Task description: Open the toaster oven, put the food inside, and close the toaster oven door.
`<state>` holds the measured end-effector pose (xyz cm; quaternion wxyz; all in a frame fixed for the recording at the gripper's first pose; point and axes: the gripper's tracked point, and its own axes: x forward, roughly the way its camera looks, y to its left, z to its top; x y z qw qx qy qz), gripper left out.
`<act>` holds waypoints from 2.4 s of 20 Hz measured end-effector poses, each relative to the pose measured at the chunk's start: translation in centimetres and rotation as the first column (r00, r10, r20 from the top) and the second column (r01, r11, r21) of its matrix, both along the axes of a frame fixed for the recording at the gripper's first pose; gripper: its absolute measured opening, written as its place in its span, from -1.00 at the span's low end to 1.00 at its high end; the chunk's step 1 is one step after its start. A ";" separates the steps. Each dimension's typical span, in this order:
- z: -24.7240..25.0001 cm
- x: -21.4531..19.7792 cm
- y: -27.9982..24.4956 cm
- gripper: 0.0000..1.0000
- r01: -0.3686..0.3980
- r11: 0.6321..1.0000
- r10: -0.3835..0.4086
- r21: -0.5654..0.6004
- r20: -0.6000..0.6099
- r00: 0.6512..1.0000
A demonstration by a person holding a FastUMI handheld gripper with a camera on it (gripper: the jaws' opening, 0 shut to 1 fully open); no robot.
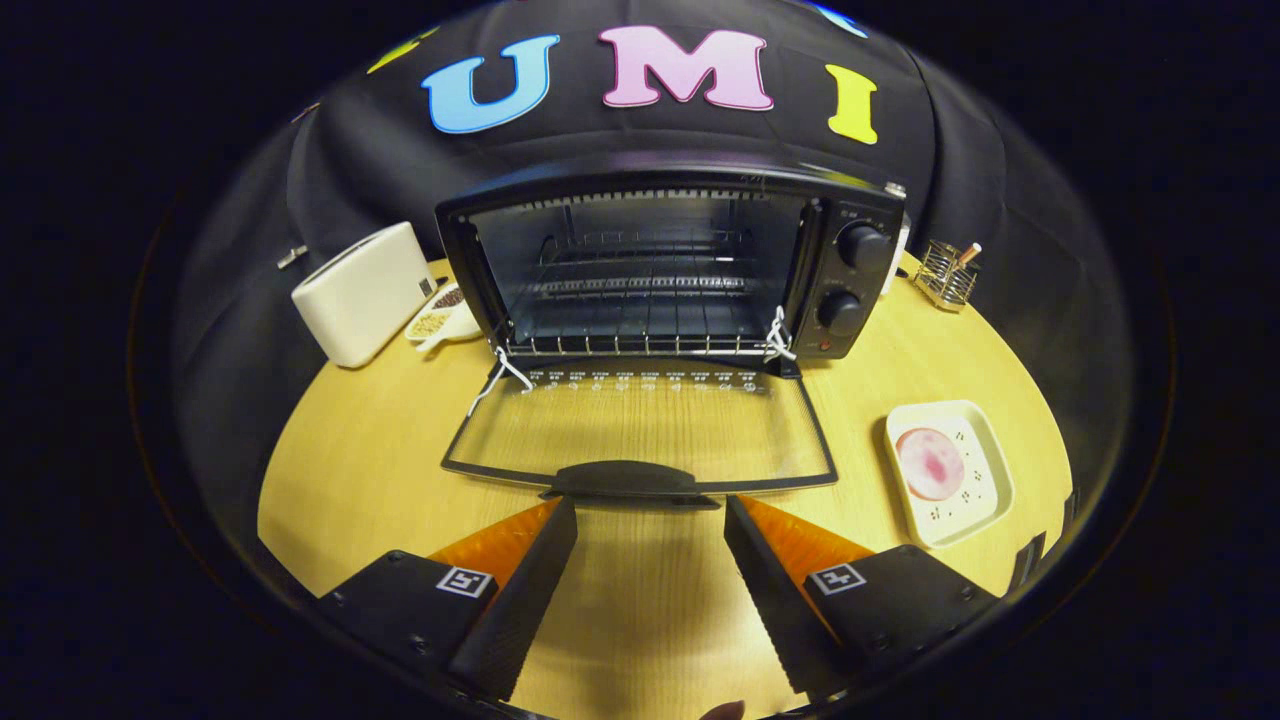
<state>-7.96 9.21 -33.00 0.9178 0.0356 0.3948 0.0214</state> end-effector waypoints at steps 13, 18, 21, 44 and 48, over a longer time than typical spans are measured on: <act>4.0 -1.8 -21.9 0.99 -0.062 0.997 0.070 0.049 -0.177 0.982; -0.4 -1.5 -28.7 0.99 -0.051 0.997 0.069 0.061 -0.344 0.937; -3.6 -0.5 -30.8 0.96 -0.055 0.996 0.082 0.076 -0.427 0.900; -7.7 1.4 -32.0 -0.89 0.158 0.893 0.104 0.422 -0.536 0.838; -6.2 1.1 -31.1 -0.88 0.241 0.822 0.070 0.515 -0.513 0.855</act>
